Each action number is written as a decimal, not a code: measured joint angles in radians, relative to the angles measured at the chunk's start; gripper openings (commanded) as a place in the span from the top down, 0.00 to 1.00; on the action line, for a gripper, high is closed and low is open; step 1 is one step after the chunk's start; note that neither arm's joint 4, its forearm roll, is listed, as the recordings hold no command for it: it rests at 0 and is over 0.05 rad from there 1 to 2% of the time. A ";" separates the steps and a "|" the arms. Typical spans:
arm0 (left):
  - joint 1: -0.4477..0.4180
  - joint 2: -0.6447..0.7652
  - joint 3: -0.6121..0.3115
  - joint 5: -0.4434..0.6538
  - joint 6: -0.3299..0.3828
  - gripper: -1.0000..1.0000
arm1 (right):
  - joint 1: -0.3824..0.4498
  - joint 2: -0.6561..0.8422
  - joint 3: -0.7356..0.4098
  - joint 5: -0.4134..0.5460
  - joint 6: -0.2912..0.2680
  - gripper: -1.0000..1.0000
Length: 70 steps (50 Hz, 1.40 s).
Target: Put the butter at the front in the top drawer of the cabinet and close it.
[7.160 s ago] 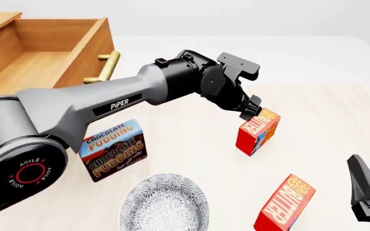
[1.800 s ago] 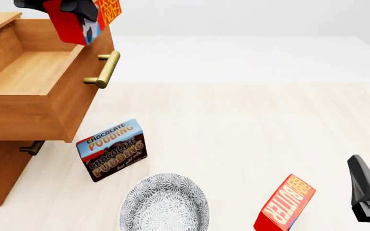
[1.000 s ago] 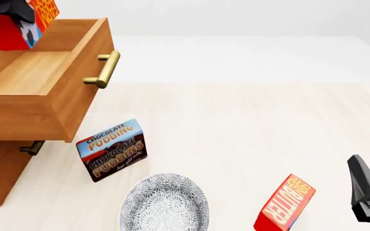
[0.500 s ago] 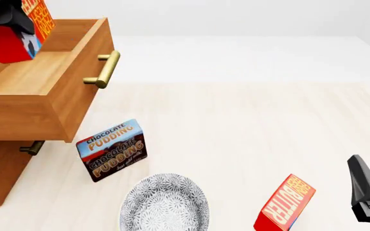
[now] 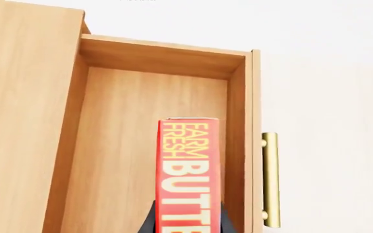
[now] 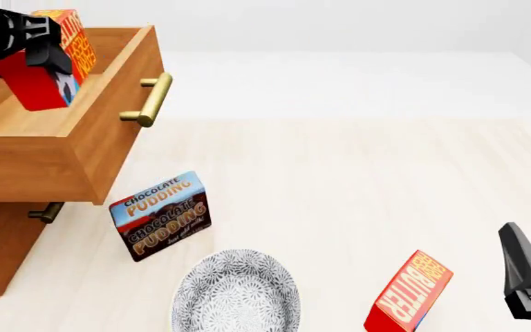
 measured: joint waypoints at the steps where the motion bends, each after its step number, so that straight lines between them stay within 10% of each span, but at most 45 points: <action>1: 0.000 0.001 0.004 -0.005 0.003 1.00 | 0.000 0.000 0.000 0.000 0.000 0.00; 70: 0.087 -0.046 0.193 -0.168 0.071 1.00 | 0.000 0.000 0.000 0.000 0.000 0.00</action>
